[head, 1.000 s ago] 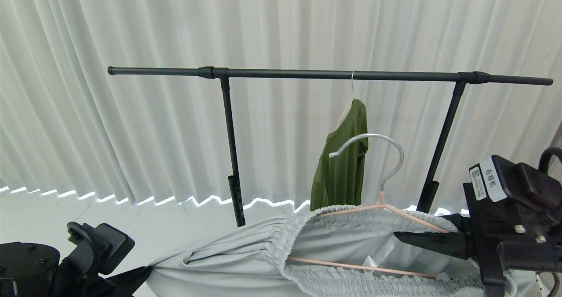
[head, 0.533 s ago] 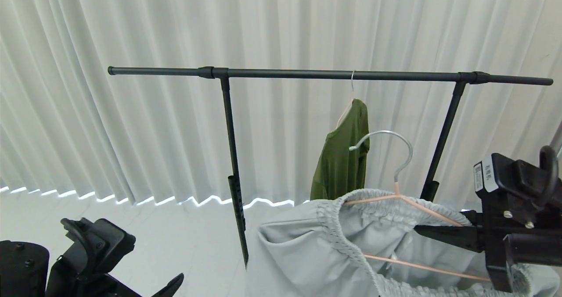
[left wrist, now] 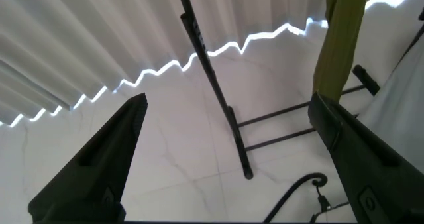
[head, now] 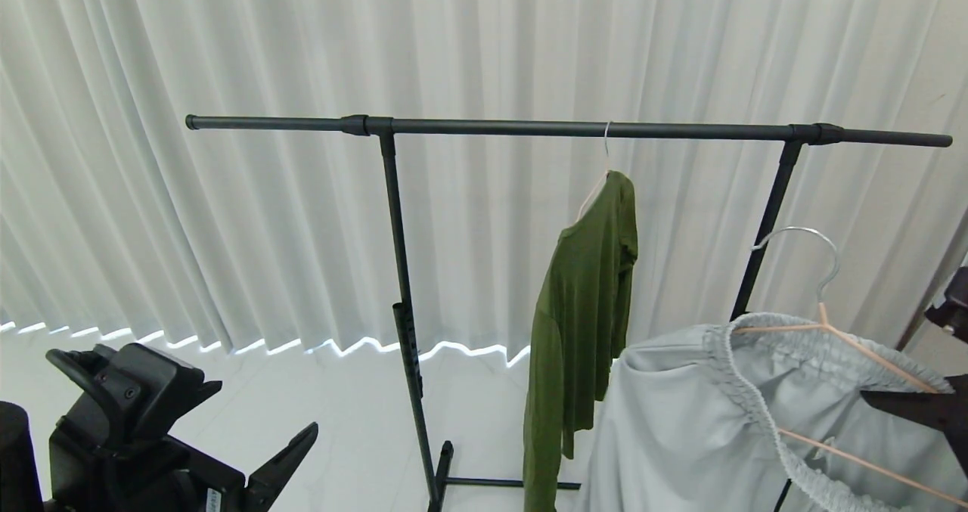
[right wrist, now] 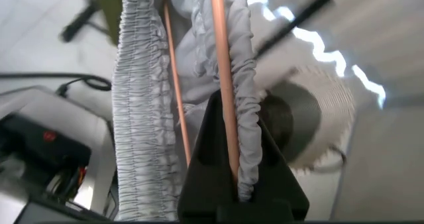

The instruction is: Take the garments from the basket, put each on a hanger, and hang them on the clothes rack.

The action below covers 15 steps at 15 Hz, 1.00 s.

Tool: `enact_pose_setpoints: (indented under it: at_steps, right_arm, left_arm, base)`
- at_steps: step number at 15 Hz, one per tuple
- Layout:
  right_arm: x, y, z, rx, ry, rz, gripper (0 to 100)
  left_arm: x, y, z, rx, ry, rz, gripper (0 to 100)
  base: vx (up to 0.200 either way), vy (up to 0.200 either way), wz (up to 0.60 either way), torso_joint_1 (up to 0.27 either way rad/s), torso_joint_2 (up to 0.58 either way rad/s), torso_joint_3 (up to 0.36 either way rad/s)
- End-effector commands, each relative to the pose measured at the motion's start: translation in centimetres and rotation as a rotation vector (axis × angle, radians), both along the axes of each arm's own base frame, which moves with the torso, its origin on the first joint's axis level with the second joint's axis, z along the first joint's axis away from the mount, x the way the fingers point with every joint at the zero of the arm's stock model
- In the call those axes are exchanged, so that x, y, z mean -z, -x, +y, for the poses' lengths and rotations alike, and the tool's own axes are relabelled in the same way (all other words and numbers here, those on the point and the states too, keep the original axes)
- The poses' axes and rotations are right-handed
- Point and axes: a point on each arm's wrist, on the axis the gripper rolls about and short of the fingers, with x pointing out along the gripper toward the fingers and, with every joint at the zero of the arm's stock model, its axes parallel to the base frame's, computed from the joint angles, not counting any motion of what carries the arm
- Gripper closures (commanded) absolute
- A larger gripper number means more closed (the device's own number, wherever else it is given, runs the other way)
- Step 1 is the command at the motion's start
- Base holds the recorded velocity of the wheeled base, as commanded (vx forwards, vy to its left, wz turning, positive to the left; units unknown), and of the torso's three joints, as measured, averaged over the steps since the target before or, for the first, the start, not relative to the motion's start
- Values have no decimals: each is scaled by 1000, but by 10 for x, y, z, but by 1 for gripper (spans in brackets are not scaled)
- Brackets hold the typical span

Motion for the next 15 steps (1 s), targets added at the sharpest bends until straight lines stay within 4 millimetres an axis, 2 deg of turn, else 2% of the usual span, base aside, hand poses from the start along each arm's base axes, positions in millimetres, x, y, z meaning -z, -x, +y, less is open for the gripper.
enact_pose_setpoints:
  at_steps: [1, 2, 4, 10, 13, 15]
  right_arm:
    - [0, 0, -20, 151, 4, 7, 100]
    - [0, -3, -29, 217, 3, 7, 100]
    - [-3, -4, -34, 254, 0, -8, 100]
    - [-4, -6, -34, 270, -19, -7, 100]
    - [-5, -13, -34, 270, -26, -21, 100]
    - [-6, -22, -33, 273, -52, -47, 100]
  left_arm:
    - [0, 0, 0, -3, 2, -4, 0]
    - [0, -1, 2, -19, 1, -5, 0]
    - [-1, -2, 4, -37, 3, -7, 0]
    - [-2, -1, 4, -33, 5, -13, 0]
    - [-2, -1, 4, -33, 5, -12, 0]
    - [-1, -1, 4, -36, 2, -8, 0]
  base:
    - [0, 0, 0, 0, 0, 0]
    - [0, 0, 0, 0, 0, 0]
    - [0, 0, 0, 0, 0, 0]
    - [0, -200, 0, 5, 3, 4]
    - [0, -200, 0, -2, 6, 5]
    - [0, 0, 0, 0, 0, 0]
